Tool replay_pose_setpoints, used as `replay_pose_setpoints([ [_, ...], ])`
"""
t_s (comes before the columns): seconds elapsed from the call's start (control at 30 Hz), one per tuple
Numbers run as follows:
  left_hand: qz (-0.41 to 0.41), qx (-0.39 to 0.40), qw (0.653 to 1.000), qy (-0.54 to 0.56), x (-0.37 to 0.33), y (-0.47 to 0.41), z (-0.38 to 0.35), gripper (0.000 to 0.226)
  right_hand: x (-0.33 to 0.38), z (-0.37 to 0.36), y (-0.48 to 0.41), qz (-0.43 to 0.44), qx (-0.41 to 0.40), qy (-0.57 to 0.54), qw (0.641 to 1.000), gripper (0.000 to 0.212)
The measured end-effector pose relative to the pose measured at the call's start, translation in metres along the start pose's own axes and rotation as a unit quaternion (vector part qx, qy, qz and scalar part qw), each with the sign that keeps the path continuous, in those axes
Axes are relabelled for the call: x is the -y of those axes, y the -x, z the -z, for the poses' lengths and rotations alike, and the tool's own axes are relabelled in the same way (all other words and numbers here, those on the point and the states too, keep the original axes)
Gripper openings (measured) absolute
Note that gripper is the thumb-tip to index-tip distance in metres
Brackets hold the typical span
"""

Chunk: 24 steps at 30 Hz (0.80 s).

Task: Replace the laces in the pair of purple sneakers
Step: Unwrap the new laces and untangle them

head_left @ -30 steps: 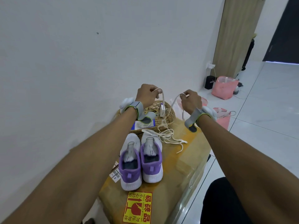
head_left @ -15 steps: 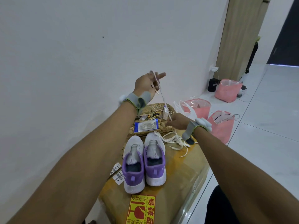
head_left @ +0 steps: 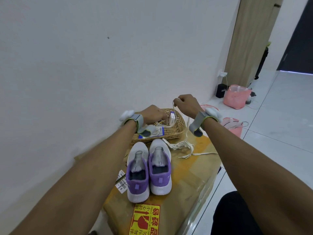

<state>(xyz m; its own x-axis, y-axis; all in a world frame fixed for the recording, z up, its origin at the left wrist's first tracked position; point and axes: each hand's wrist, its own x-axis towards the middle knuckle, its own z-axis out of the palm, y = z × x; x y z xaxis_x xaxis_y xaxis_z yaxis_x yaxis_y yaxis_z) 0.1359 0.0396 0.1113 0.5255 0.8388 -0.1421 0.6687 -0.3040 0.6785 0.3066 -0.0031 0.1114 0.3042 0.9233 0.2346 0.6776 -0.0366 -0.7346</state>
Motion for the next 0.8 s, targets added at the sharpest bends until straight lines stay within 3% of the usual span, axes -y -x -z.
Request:
replay_pose_setpoints([
  [0.27, -0.025, 0.000, 0.990, 0.141, -0.019, 0.006, 0.003, 0.020, 0.012, -0.003, 0.003, 0.005, -0.019, -0.067, 0.998, 0.030],
  [0.4, -0.020, 0.000, 0.993, 0.113, -0.022, 0.009, 0.003, 0.020, 0.018, -0.007, 0.001, 0.007, -0.035, -0.077, 0.996, 0.030],
  [0.5, -0.009, -0.057, 0.991, 0.120, -0.017, 0.008, 0.010, 0.019, 0.010, -0.006, -0.001, -0.008, -0.044, -0.072, 0.996, 0.023],
  [0.57, 0.012, -0.140, 0.948, 0.285, -0.010, 0.002, 0.025, 0.018, -0.005, -0.006, 0.001, -0.031, -0.031, -0.049, 0.998, 0.021],
  [0.63, 0.020, -0.230, 0.866, 0.444, -0.005, -0.001, 0.046, 0.013, -0.032, -0.015, 0.003, -0.070, -0.008, -0.015, 0.997, 0.030],
  [0.7, 0.032, -0.294, 0.824, 0.483, -0.001, -0.003, 0.064, 0.020, -0.059, -0.027, 0.004, -0.120, 0.031, -0.001, 0.992, 0.041],
  [0.73, 0.039, -0.312, 0.833, 0.455, 0.004, -0.007, 0.069, 0.022, -0.067, -0.032, 0.005, -0.144, 0.057, -0.013, 0.988, 0.042],
  [0.8, 0.069, -0.312, 0.893, 0.316, 0.014, -0.010, 0.067, 0.015, -0.067, -0.037, 0.002, -0.155, 0.062, -0.017, 0.986, 0.037],
])
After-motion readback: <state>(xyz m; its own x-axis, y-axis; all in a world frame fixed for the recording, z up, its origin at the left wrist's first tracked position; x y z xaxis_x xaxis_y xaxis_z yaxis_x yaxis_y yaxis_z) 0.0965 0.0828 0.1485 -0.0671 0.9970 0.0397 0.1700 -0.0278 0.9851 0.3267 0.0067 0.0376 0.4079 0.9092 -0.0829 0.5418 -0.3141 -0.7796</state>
